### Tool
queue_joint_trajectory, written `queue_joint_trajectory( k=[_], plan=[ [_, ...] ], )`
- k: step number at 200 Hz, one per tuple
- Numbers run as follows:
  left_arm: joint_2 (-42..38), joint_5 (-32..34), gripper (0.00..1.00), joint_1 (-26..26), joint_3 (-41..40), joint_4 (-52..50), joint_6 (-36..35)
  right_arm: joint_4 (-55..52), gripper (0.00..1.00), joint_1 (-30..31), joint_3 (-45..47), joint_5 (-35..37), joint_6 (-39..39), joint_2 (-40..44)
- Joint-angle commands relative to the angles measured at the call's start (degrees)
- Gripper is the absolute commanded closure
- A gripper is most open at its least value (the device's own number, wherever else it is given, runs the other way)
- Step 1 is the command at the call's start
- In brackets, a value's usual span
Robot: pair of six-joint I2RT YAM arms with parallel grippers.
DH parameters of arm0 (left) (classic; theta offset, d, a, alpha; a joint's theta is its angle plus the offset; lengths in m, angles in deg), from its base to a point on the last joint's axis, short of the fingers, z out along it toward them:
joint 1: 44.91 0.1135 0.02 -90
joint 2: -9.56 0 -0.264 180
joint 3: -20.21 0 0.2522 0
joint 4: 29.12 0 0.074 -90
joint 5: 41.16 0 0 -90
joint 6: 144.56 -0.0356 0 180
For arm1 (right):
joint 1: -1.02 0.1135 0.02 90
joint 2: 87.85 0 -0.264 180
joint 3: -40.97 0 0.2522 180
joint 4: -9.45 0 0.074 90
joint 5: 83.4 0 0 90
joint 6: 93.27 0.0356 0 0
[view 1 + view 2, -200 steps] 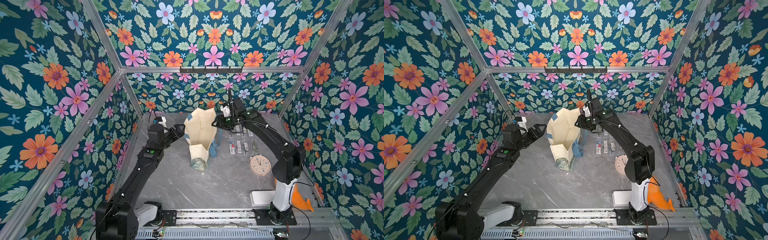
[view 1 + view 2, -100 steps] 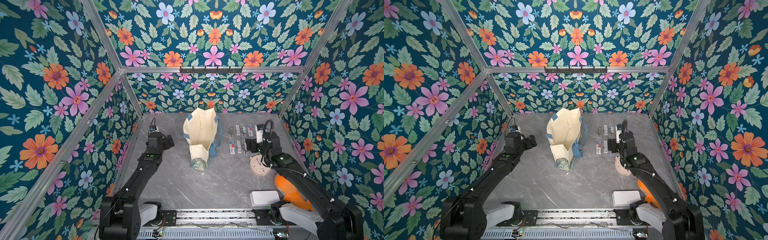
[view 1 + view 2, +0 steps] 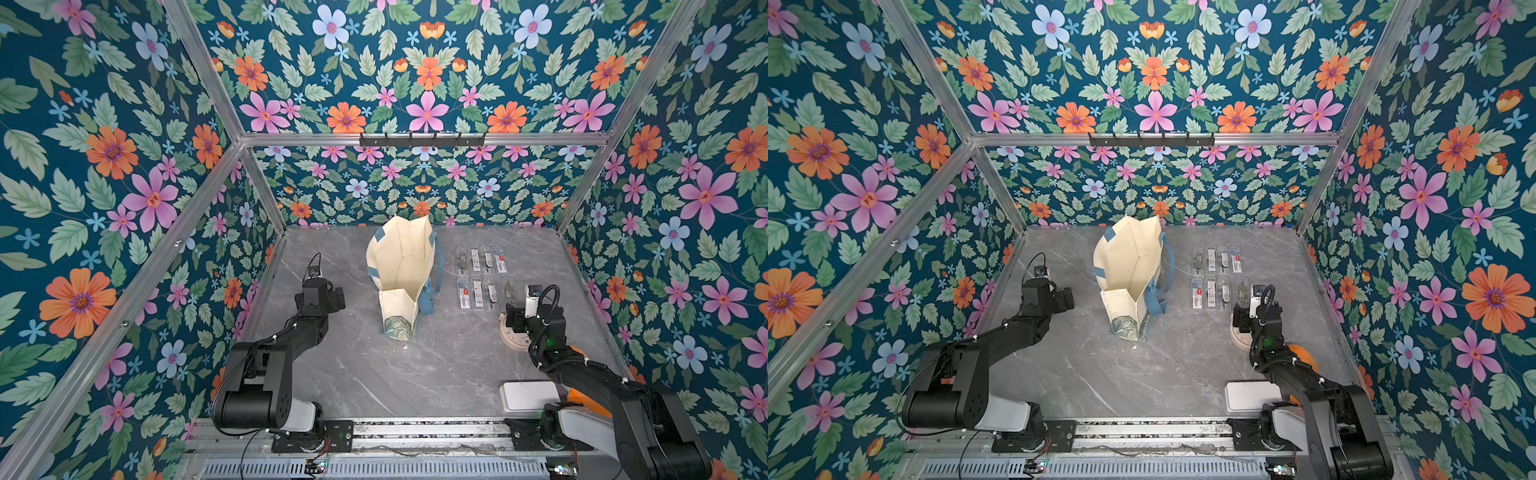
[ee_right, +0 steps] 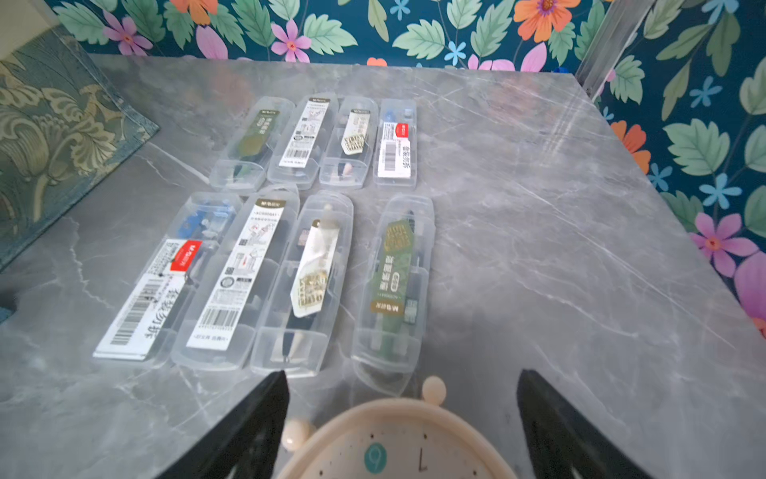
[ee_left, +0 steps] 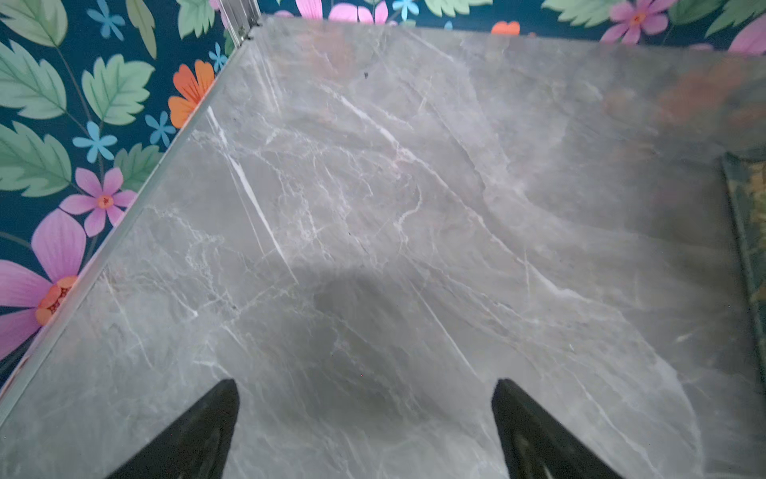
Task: Take out the compass set from the canvas bag
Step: Reset both arms
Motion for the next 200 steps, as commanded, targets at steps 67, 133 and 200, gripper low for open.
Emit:
queue_joint_trajectory(
  k=[67,133,200],
  plan=[
    [1.7,-10.6,0.05,4.3,-11.2,31.4,-4.4,13.6,0.11,-12.7,-2.4,-15.8,7.4,-10.0],
    [8.2,-9.1,0.01,5.4,-15.8,45.4,-3.7,20.9,0.01,-12.4,-0.9,-12.9,8.0,-15.2],
    [8.8,-7.5,0.0,4.5,-15.6,46.2,-4.3,33.9,0.01,-2.2,4.4,1.1,-0.1,-16.6]
  ],
)
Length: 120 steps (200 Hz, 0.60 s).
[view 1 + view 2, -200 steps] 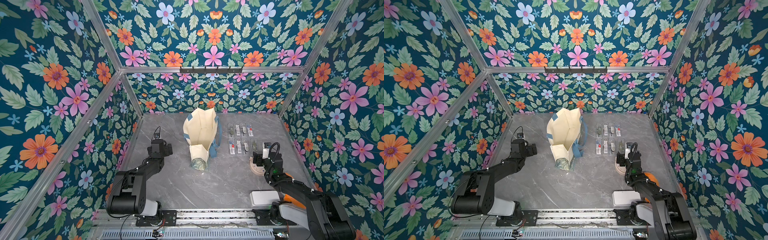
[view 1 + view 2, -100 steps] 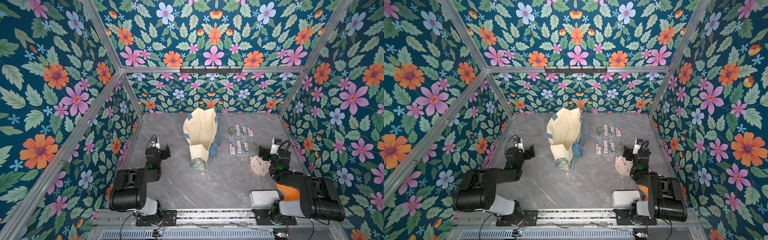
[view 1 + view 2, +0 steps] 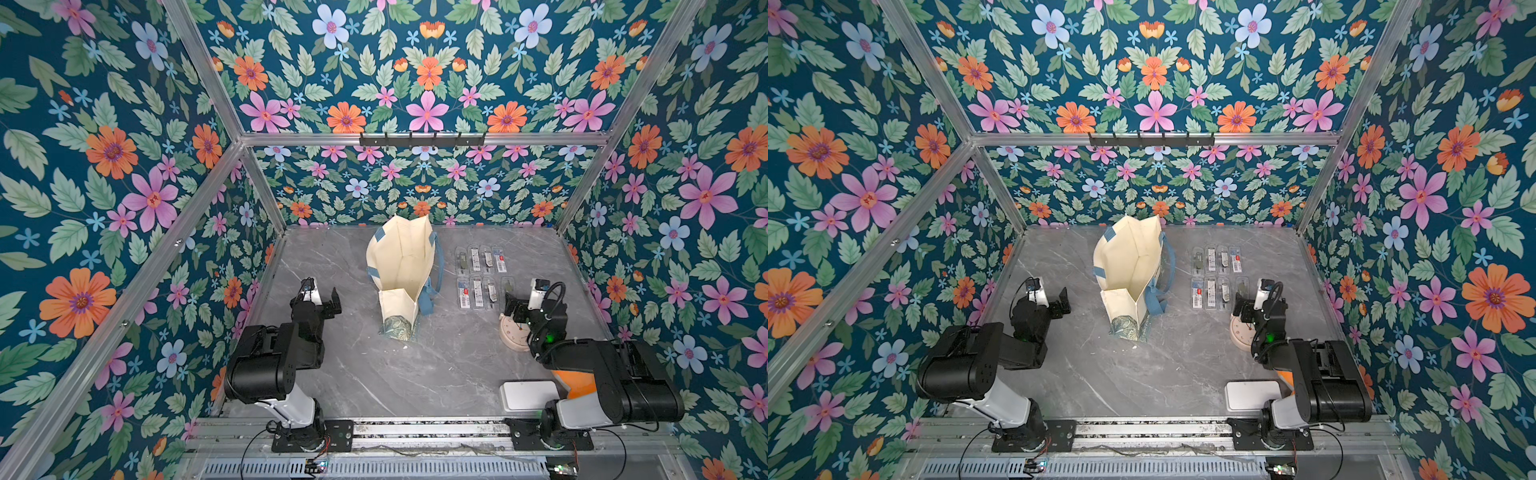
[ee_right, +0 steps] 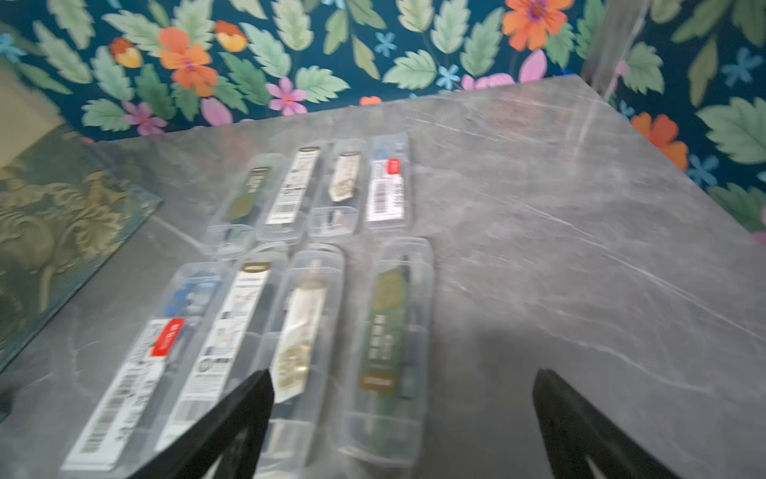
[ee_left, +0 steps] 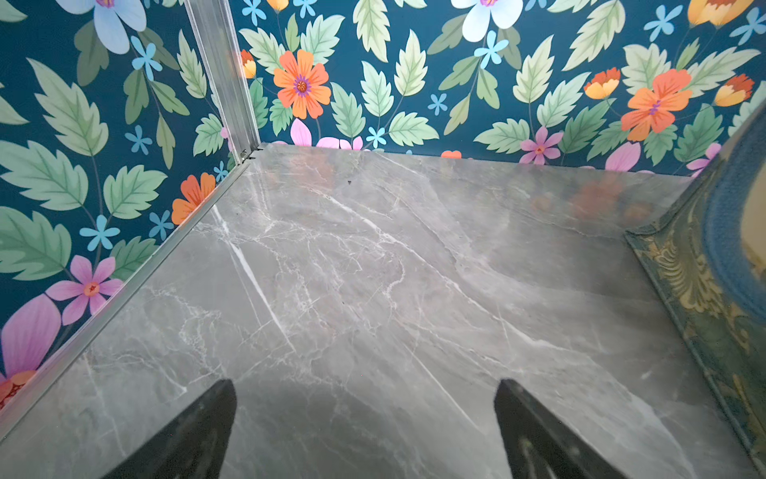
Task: Take out the compass set from the canvas bag
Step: Reset both arms
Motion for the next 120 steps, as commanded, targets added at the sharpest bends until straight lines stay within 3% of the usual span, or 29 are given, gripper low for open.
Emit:
queue_joint_trajectory(
  k=[1,28,120],
  plan=[
    [0.0,0.9,0.0,-0.1,0.2,2.0,-0.5,11.1,0.01,0.7,2.6,5.2,-4.3,-0.9],
    [0.0,1.0,0.0,-0.1,0.2,2.1,-0.6,-5.4,0.01,-3.3,-3.9,-4.5,-2.4,1.1],
    [-0.2,0.9,0.0,-0.1,-0.3,2.8,-0.5,-5.1,0.01,-3.9,-4.5,-5.4,-1.8,0.3]
  ],
)
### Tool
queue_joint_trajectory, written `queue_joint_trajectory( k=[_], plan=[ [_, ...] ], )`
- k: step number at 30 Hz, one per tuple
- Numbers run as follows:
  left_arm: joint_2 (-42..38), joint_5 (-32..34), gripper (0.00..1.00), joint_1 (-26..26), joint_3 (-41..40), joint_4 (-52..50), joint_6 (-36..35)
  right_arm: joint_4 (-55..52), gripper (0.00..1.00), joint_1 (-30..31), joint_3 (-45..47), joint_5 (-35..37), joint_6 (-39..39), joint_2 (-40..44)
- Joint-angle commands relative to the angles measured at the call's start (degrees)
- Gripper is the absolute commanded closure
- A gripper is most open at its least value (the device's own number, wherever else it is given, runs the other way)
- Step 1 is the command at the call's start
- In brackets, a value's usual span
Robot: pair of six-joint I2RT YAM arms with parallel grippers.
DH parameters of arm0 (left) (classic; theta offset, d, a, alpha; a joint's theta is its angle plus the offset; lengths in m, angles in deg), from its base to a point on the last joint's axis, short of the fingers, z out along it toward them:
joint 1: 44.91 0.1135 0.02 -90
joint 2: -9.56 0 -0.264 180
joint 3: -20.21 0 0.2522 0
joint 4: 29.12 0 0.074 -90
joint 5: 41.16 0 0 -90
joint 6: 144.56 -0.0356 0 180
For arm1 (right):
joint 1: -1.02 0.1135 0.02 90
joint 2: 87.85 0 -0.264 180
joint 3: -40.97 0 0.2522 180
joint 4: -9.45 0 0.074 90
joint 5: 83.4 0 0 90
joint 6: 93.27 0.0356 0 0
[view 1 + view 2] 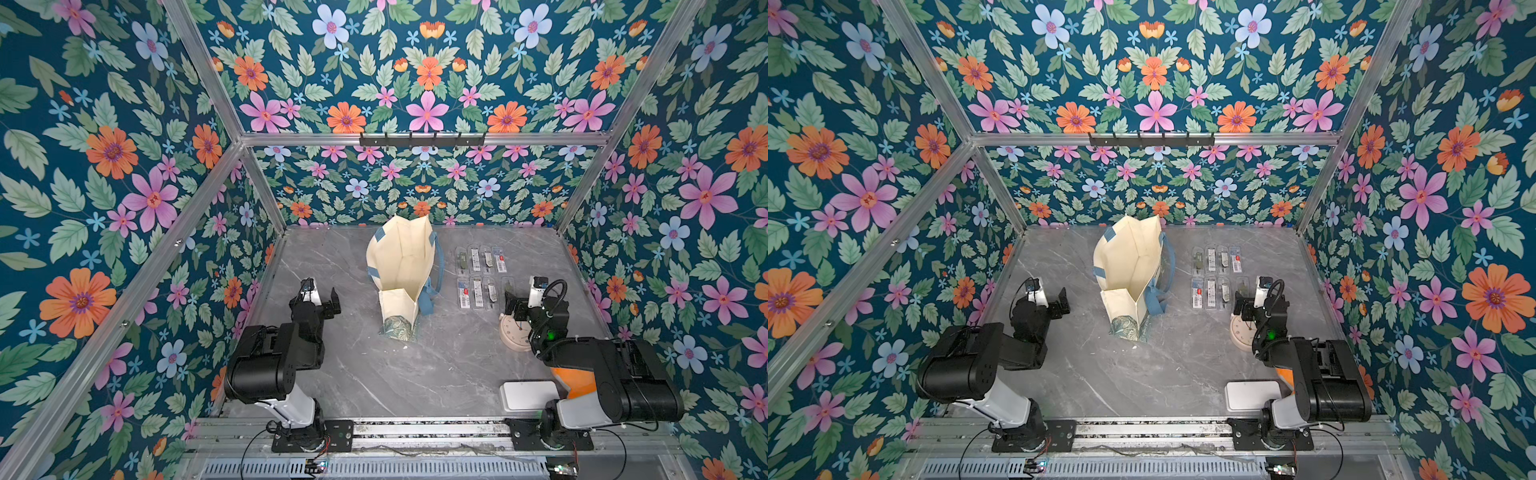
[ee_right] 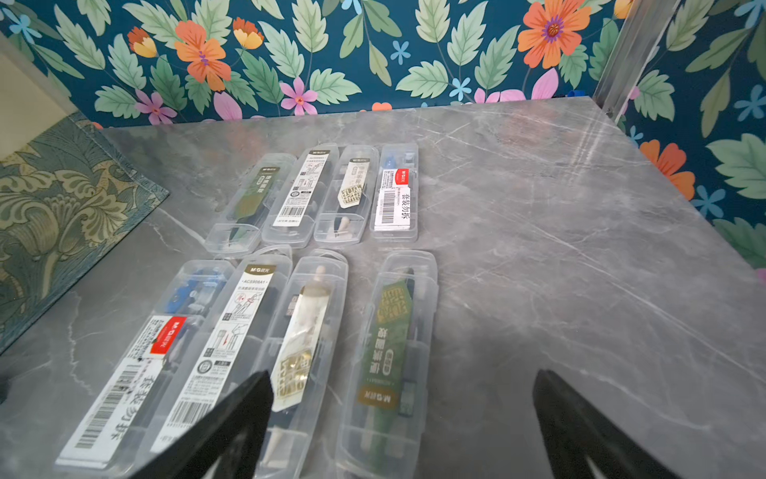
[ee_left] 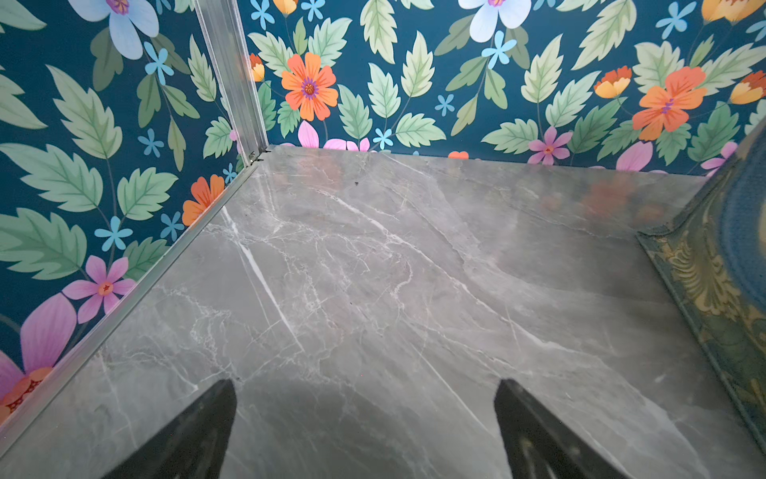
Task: Take out the compass set from the canvas bag
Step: Reset both arms
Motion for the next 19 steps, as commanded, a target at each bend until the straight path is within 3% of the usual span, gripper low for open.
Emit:
queue_joint_trajectory(
  k=[1,19],
  plan=[
    [-0.2,-0.1,0.0,-0.1,0.0,2.2,-0.1,0.5,0.01,-0.1,-0.3,-0.9,0.0,0.0],
    [-0.2,-0.1,0.0,0.0,0.0,2.2,-0.1,1.7,0.01,-0.2,0.4,1.7,1.1,0.1]
  ],
)
